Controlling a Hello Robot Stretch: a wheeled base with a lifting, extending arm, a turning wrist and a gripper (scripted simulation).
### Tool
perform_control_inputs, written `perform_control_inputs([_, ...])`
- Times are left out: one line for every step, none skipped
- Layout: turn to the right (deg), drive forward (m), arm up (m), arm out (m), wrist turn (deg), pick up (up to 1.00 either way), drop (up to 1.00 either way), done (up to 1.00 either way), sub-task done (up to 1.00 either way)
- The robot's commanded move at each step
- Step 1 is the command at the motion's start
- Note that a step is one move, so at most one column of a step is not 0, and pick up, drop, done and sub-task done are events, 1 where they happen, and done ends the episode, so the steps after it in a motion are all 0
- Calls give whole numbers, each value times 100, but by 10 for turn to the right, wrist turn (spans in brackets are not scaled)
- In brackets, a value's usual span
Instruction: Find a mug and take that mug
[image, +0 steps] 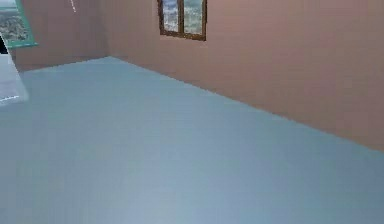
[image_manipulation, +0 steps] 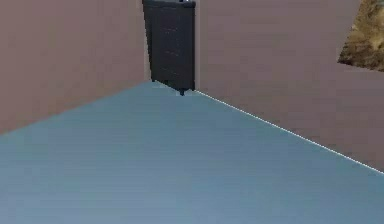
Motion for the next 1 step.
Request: perform_control_inputs([-300,0,0,0,0,0,0,0,0])
